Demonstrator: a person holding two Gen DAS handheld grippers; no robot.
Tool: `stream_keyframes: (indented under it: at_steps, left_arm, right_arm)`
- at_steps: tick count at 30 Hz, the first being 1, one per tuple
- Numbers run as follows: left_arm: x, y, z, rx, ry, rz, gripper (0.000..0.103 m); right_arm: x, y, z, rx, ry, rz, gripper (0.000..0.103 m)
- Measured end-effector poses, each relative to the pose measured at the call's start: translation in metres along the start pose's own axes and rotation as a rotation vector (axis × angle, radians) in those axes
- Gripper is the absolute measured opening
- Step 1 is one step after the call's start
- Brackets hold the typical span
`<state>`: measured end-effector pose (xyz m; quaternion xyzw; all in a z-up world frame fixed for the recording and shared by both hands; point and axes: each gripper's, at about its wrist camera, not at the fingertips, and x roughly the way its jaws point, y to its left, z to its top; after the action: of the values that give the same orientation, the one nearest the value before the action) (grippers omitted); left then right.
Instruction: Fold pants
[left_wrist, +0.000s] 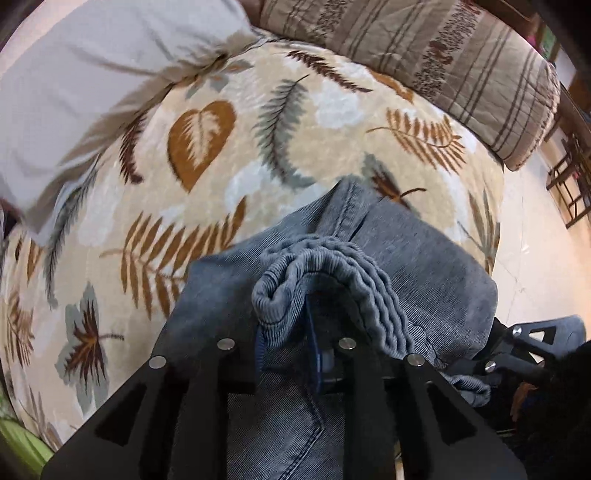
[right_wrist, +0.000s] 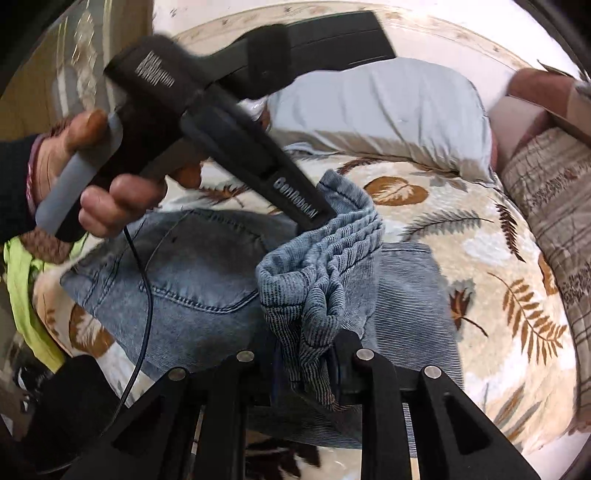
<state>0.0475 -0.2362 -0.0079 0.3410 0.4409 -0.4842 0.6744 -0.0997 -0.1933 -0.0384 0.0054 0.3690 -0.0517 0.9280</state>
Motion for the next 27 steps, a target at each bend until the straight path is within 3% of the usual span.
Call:
stream_keyframes:
  at_steps: [12, 15, 17, 20, 21, 23, 27]
  left_arm:
    - [0.004, 0.031, -0.048, -0.126, 0.069, 0.063, 0.026]
    - [-0.003, 0.046, -0.064, -0.227, 0.078, 0.05, 0.026]
    - [-0.013, 0.058, -0.076, -0.32, 0.066, 0.015, 0.026]
    - [-0.027, 0.064, -0.088, -0.424, 0.034, -0.035, 0.03]
    - [-0.032, 0.064, -0.091, -0.454, 0.017, -0.058, 0.032]
    - [-0.039, 0.06, -0.093, -0.503, -0.016, -0.084, 0.052]
    - [-0.032, 0.055, -0.093, -0.613, -0.039, -0.147, 0.059]
  right_arm:
    - [0.047, 0.049, -0.009, -0.173, 0.139, -0.034, 0.032]
    - [0.037, 0.044, -0.005, -0.166, 0.137, -0.008, 0.038]
    - [0.024, 0.04, -0.003, -0.167, 0.131, 0.009, 0.051]
    - [-0.006, 0.032, -0.001, -0.191, 0.092, 0.061, 0.053]
    - [-0.019, 0.025, 0.0, -0.183, 0.072, 0.093, 0.054]
    - [-0.038, 0.003, 0.004, -0.117, 0.031, 0.151, 0.064]
    - [-0.04, -0.079, 0.017, 0.153, 0.009, 0.177, 0.068]
